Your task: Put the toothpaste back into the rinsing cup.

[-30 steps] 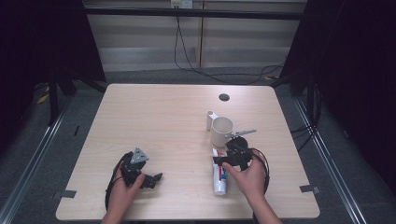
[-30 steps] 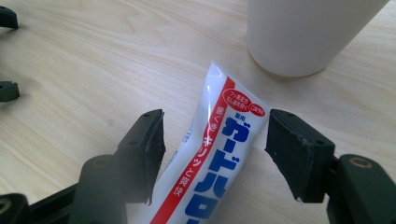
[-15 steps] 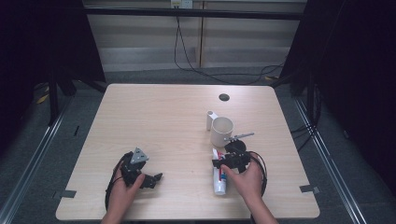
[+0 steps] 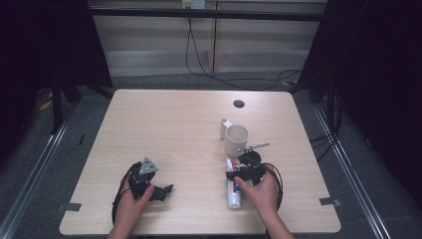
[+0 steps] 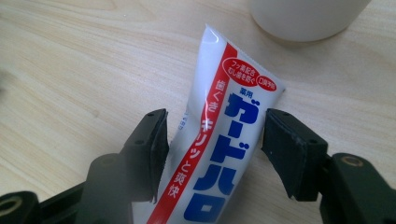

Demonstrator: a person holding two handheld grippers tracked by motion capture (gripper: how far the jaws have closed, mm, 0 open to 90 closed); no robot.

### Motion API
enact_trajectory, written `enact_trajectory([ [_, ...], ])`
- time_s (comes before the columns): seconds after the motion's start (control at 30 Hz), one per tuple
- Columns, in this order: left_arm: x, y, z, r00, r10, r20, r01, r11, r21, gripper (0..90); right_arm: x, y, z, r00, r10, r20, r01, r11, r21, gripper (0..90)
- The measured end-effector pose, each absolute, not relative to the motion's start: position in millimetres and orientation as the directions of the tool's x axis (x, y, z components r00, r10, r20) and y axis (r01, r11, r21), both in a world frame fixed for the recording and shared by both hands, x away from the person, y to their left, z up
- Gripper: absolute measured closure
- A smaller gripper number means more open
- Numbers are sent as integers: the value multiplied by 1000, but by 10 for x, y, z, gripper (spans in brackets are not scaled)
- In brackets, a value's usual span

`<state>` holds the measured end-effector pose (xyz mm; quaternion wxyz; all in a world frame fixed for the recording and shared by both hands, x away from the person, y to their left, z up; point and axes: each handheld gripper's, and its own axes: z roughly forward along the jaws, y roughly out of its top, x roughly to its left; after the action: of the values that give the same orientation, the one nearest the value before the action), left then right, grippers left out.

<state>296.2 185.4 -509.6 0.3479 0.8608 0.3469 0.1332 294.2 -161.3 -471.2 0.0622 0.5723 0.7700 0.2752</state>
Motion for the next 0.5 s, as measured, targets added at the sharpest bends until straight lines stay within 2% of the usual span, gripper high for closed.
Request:
enact_trajectory([
  [0.5, 2962, 1853, -5097, 725, 689, -15, 506, -517, 691, 0, 2959, -1551, -4755, -312, 921, 234, 854, 163, 495, 446],
])
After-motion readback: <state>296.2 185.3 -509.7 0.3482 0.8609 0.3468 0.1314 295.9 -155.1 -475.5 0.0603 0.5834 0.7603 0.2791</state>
